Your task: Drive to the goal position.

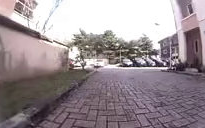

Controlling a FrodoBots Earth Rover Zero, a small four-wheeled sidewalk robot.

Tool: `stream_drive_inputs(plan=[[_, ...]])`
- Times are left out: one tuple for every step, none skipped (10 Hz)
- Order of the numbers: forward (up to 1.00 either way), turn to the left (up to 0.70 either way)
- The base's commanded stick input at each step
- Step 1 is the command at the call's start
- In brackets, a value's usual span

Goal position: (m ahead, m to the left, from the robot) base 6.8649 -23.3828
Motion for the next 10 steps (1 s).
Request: stream_drive_inputs(plan=[[0.69, 0.03], [0.69, 0.03], [0.69, 0.03], [0.69, 0.03], [0.69, 0.03], [0.69, 0.03], [0.69, 0.03], [0.69, 0.03], [0.69, -0.24], [0.69, -0.09]])
